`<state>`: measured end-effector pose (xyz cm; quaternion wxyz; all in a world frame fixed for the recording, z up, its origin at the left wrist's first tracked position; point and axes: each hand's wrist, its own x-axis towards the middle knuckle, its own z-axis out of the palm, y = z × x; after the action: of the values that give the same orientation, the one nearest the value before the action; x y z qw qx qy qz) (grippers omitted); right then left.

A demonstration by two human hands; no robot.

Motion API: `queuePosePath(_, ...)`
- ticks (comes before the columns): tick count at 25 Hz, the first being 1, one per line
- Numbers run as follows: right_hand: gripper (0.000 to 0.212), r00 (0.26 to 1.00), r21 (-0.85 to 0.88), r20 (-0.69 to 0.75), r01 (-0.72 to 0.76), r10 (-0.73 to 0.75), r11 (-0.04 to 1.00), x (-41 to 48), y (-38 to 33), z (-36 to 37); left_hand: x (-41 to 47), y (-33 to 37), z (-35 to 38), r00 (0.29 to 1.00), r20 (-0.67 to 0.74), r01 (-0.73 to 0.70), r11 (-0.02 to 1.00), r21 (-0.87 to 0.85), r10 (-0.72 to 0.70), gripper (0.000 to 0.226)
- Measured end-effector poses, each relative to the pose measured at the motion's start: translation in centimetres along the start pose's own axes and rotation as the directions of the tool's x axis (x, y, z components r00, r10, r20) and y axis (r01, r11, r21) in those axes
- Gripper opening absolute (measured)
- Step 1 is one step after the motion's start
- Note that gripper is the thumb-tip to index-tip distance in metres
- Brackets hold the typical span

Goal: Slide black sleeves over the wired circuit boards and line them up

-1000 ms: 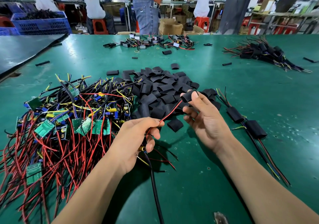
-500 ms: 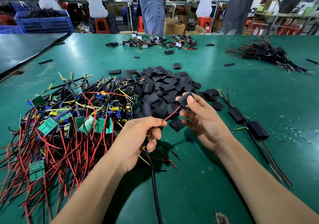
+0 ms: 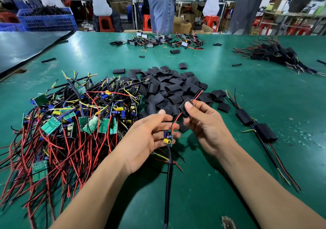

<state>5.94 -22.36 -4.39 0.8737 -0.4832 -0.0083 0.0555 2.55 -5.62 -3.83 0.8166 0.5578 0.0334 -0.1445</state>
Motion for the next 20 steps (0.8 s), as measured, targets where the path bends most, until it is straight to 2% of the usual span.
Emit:
queuePosePath(3, 0.013, 0.998, 0.129, -0.068, -0.004, 0.013, 0.992, 0.3, -0.9, -0.3, 0.0, 0.2, -0.2, 0.996, 0.028, 0.09, 0.995, -0.036, -0.089, 0.041)
queuePosePath(6, 0.011, 0.994, 0.166, -0.106, 0.006, 0.012, 0.986, 0.6, -1.3, -0.7, -0.5, -0.1, -0.1, 0.986, 0.139, 0.085, 0.995, 0.059, -0.093, 0.025)
queuePosePath(8, 0.014, 0.994, 0.129, -0.106, 0.015, -0.001, 0.992, 0.6, -1.2, -0.8, -0.7, -0.3, 0.1, 0.989, 0.139, 0.044, 0.996, 0.075, -0.054, 0.02)
queuePosePath(13, 0.022, 0.994, -0.047, -0.103, 0.026, -0.031, 0.999, 0.5, -0.9, -0.8, -0.4, -0.1, 0.0, 0.998, 0.059, 0.007, 1.0, 0.028, -0.009, 0.031)
queuePosePath(16, 0.03, 0.998, -0.084, -0.059, 0.013, -0.018, 0.996, 0.3, -0.4, -0.4, -0.5, -0.1, 0.0, 0.997, 0.078, -0.006, 1.0, 0.005, 0.005, 0.017)
queuePosePath(20, 0.019, 0.999, -0.084, 0.052, 0.012, -0.008, 0.996, -0.2, -0.2, 0.0, -0.6, 0.1, 0.1, 0.994, 0.109, -0.011, 1.0, -0.017, 0.013, 0.011)
